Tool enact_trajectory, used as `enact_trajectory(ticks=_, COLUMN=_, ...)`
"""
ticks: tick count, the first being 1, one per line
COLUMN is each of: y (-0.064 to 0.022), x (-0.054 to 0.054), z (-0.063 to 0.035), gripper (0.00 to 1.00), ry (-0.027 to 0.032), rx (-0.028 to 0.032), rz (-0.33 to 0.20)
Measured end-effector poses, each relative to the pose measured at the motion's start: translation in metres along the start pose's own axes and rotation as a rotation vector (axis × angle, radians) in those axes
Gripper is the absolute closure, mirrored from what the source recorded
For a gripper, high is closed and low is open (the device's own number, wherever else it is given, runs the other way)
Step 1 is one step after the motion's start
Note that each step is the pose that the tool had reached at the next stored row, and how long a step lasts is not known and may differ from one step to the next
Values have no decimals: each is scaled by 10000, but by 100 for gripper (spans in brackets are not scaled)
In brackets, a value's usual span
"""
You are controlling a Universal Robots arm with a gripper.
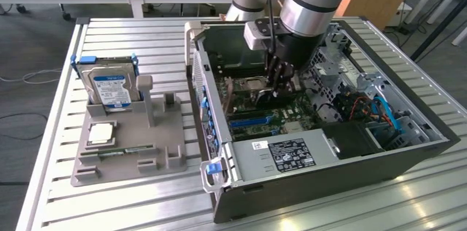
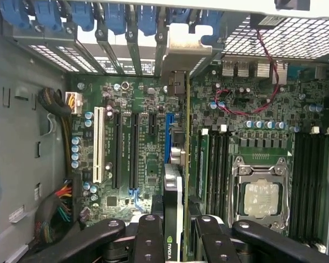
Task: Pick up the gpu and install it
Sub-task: 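Insert the gpu into the slot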
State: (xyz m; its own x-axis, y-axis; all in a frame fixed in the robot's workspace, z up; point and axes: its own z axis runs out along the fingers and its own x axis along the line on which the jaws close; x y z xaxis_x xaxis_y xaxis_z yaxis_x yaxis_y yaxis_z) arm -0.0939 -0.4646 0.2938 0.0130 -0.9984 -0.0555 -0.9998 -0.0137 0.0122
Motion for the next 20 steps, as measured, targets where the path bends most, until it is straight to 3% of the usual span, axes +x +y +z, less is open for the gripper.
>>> enact_trajectory(ticks=10, y=11, x=10, z=96, gripper=73, ry=0, rx=0, rz=-1)
enact_trajectory(ticks=20, y=41, x=10, z=103, gripper=73, ry=3, rx=-1, rz=-2)
